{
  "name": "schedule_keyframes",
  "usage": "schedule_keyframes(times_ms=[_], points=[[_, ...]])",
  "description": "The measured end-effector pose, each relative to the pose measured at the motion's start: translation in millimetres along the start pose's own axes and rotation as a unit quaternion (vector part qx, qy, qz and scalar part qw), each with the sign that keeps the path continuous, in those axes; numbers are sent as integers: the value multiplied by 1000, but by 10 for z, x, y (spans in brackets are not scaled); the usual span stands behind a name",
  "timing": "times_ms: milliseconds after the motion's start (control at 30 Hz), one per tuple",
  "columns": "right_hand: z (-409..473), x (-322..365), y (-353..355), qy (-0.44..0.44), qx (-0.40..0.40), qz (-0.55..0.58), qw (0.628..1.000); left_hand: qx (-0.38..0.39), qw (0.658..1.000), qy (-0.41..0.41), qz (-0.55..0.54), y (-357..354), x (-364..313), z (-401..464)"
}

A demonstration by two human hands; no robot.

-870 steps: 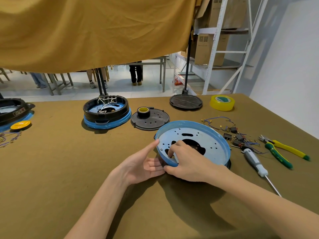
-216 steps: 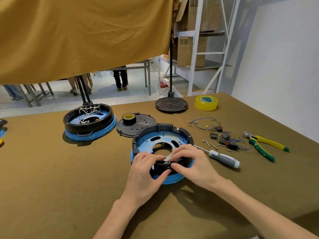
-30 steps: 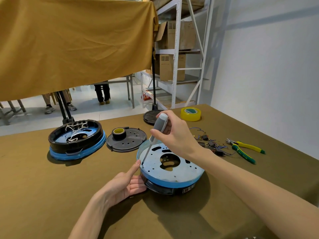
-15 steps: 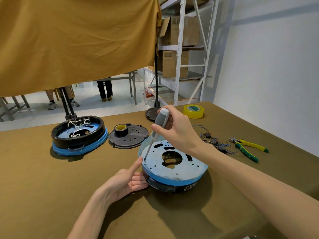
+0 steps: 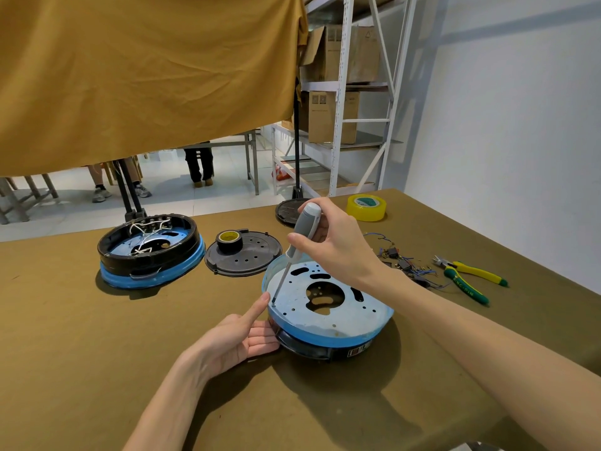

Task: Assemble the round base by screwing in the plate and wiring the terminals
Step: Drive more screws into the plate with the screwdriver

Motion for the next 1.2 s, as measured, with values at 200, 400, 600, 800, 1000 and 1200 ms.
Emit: schedule_keyframes(times_ms=[200, 400, 600, 800, 1000, 1200], points=[[26, 3, -2, 7, 12, -3, 1000, -2, 1000, 0, 0, 3, -3, 4], [52, 5, -6, 16, 25, 1, 1000, 0, 1000, -2, 2, 3, -7, -1], [73, -19, -22, 17, 41, 2, 999, 4, 1000, -1, 2, 6, -3, -2], [278, 89, 11, -16, 139, -28, 990, 1, 1000, -8, 9, -1, -2, -25], [527, 288, 86, -45, 237, -140, 960, 1, 1000, -13, 14, -13, -5, -40], [717, 422, 45, -18, 221, -380, 898, 2, 1000, -9, 15, 1, 1, -20]])
Point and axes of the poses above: each hand's wrist, its own z-axis towards the middle knuckle, its own y-axis out of the back of the hand, x = y × z, the point moved 2 cm from there along z, towards the middle knuckle, and after that the axes turned 7 degrees about -y, right-handed, at the moved point
